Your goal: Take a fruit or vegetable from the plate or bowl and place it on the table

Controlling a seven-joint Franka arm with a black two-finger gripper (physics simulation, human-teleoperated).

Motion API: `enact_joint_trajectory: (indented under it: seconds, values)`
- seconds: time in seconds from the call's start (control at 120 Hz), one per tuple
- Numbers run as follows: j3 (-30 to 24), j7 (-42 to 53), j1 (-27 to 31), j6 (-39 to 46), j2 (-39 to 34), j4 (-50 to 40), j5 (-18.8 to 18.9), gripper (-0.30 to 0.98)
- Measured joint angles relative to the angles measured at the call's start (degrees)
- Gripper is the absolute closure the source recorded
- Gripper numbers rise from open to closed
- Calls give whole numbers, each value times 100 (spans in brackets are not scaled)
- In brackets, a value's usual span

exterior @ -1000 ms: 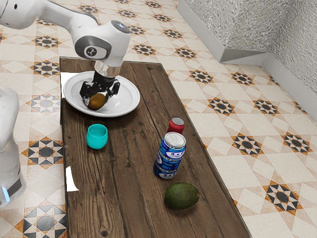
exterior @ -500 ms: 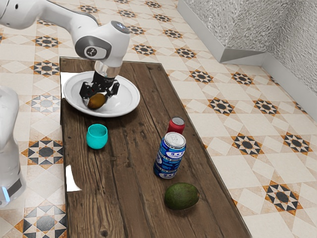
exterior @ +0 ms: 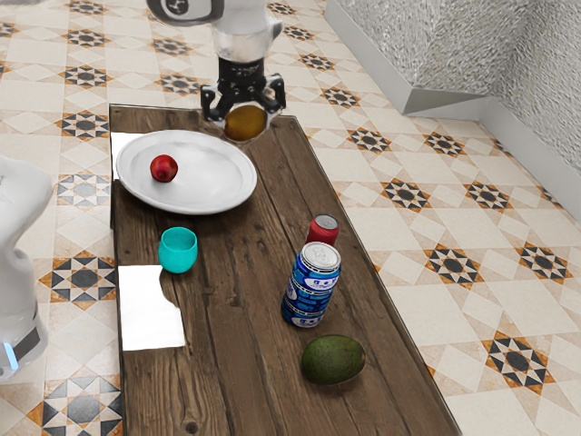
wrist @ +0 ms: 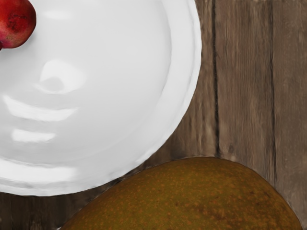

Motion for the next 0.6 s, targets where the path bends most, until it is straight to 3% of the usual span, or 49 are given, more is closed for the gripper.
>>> enact_joint_trajectory:
  seconds: [0.075,0.167,0.242,0.375,0.517,0.6]
  values:
    - [188,187,-335,-129,848,1034,-216,33]
    - [215,522,-411,-232,2815,2652,-870,33]
    - [227,829,-302,-288,3831,3458,-1376,35]
    - [218,1331,-105,-349,4218,3782,-1885,23]
    - [259,1803,590,-381,4275,3809,-2151,20]
    - [242,2045,704,-390,4337,3810,-2229,22]
